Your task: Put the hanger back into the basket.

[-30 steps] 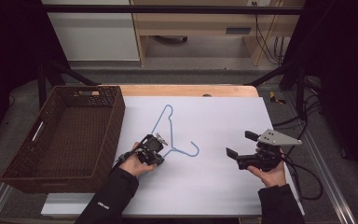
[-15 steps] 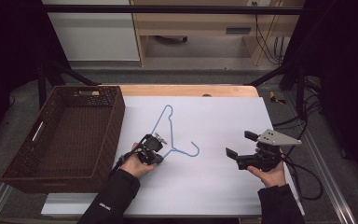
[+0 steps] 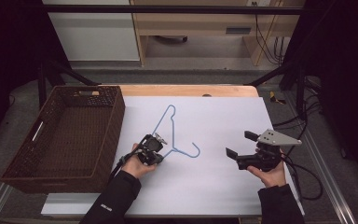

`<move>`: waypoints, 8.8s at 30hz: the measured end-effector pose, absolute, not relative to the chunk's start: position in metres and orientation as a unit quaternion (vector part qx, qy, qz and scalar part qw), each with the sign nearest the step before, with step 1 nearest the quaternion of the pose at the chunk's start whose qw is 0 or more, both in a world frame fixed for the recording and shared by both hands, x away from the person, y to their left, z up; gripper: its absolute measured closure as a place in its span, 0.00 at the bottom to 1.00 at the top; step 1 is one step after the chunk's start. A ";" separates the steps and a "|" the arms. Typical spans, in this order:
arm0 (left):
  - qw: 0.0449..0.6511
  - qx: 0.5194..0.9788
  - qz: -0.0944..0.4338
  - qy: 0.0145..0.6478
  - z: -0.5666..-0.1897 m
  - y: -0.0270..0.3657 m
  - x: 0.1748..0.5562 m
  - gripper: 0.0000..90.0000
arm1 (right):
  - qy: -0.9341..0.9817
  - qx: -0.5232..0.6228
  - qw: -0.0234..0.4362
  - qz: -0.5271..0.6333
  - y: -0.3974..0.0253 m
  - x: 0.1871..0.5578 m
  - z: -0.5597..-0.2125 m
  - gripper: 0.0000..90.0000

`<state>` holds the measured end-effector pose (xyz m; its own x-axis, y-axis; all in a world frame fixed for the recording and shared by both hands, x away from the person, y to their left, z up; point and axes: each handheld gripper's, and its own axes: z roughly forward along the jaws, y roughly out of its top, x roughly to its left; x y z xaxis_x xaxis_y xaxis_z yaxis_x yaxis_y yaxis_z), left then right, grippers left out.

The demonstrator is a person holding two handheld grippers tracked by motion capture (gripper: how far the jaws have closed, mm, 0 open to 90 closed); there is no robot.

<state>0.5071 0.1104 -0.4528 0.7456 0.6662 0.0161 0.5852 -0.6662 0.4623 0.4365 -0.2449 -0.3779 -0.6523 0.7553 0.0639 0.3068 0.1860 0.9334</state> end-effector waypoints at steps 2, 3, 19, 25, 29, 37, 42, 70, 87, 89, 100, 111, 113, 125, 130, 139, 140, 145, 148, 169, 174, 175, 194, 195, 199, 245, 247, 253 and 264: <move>0.223 0.907 0.094 0.345 -0.453 0.110 0.507 0.97 | 0.740 0.359 0.213 0.527 -0.245 0.437 -0.378 0.05; 0.226 0.906 0.094 0.345 -0.452 0.110 0.507 0.97 | 0.741 0.358 0.213 0.527 -0.245 0.437 -0.378 0.05; 0.270 0.890 0.110 0.352 -0.437 0.121 0.498 0.97 | 0.744 0.355 0.211 0.525 -0.242 0.437 -0.379 0.05; 0.287 0.881 0.115 0.357 -0.435 0.126 0.494 0.97 | 0.747 0.353 0.206 0.523 -0.238 0.437 -0.381 0.05; 0.293 0.879 0.117 0.357 -0.433 0.127 0.492 0.97 | 0.751 0.350 0.202 0.521 -0.235 0.438 -0.383 0.05; 0.308 0.871 0.117 0.364 -0.428 0.133 0.491 0.97 | 0.758 0.347 0.194 0.518 -0.229 0.439 -0.386 0.05; 0.318 0.865 0.120 0.370 -0.425 0.136 0.491 0.97 | 0.764 0.343 0.188 0.513 -0.222 0.441 -0.390 0.05; 0.345 0.850 0.130 0.375 -0.407 0.148 0.489 0.97 | 0.798 0.324 0.160 0.481 -0.163 0.464 -0.413 0.08; 0.353 0.844 0.132 0.381 -0.404 0.150 0.489 0.97 | 0.804 0.321 0.142 0.480 -0.129 0.480 -0.424 0.12; 0.357 0.841 0.133 0.383 -0.404 0.150 0.489 0.97 | 0.804 0.322 0.141 0.480 -0.126 0.482 -0.426 0.12; 0.353 0.844 0.132 0.380 -0.404 0.150 0.489 0.97 | 0.802 0.320 0.133 0.486 -0.105 0.497 -0.431 0.21; 0.351 0.846 0.132 0.379 -0.405 0.149 0.489 0.97 | 0.790 0.328 0.127 0.503 -0.096 0.513 -0.435 0.33; 0.350 0.847 0.132 0.378 -0.406 0.148 0.489 0.97 | 0.786 0.332 0.129 0.506 -0.095 0.514 -0.436 0.34; 0.348 0.848 0.131 0.378 -0.408 0.146 0.489 0.97 | 0.771 0.331 0.117 0.530 -0.095 0.520 -0.437 0.53; 0.348 0.848 0.131 0.377 -0.409 0.145 0.489 0.97 | 0.772 0.331 0.115 0.530 -0.093 0.522 -0.439 0.61; 0.344 0.851 0.128 0.375 -0.411 0.144 0.489 0.97 | 0.776 0.328 0.112 0.527 -0.088 0.525 -0.441 0.83; 0.344 0.851 0.127 0.376 -0.411 0.144 0.489 0.97 | 0.776 0.329 0.112 0.526 -0.088 0.525 -0.441 0.85; 0.342 0.853 0.125 0.375 -0.412 0.143 0.489 0.97 | 0.774 0.330 0.109 0.529 -0.090 0.525 -0.439 0.91; 0.340 0.853 0.126 0.375 -0.413 0.142 0.489 0.97 | 0.773 0.325 0.103 0.536 -0.090 0.525 -0.438 0.93; 0.334 0.854 0.160 0.365 -0.411 0.140 0.489 0.76 | 0.774 0.318 0.106 0.538 -0.090 0.522 -0.436 0.95; 0.328 0.859 0.178 0.351 -0.408 0.136 0.490 0.53 | 0.774 0.318 0.109 0.537 -0.090 0.521 -0.436 0.95; 0.324 0.862 0.175 0.348 -0.409 0.134 0.491 0.51 | 0.773 0.319 0.108 0.537 -0.090 0.521 -0.435 0.95; 0.289 0.882 0.169 0.332 -0.427 0.113 0.499 0.85 | 0.775 0.316 0.113 0.536 -0.092 0.519 -0.432 0.95; 0.289 0.882 0.168 0.331 -0.427 0.112 0.499 0.88 | 0.775 0.316 0.113 0.536 -0.092 0.519 -0.432 0.95; 0.291 0.878 0.179 0.335 -0.427 0.110 0.496 0.95 | 0.774 0.316 0.115 0.536 -0.092 0.519 -0.432 0.95; 0.379 0.828 0.201 0.362 -0.383 0.146 0.477 0.97 | 0.762 0.350 0.178 0.515 -0.200 0.464 -0.413 0.22; 0.385 0.826 0.199 0.360 -0.379 0.149 0.474 0.97 | 0.760 0.355 0.178 0.515 -0.208 0.461 -0.412 0.19; 0.401 0.823 0.198 0.351 -0.365 0.154 0.467 0.97 | 0.751 0.368 0.187 0.515 -0.227 0.454 -0.408 0.16; 0.427 0.815 0.198 0.337 -0.342 0.160 0.454 0.97 | 0.749 0.370 0.202 0.511 -0.243 0.448 -0.406 0.06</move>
<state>0.4540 0.1601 -0.3417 0.6946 0.7185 0.0357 0.3795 -0.4081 0.8303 0.4482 -0.2433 -0.4062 -0.6443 0.7610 0.0764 0.3490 0.2037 0.9147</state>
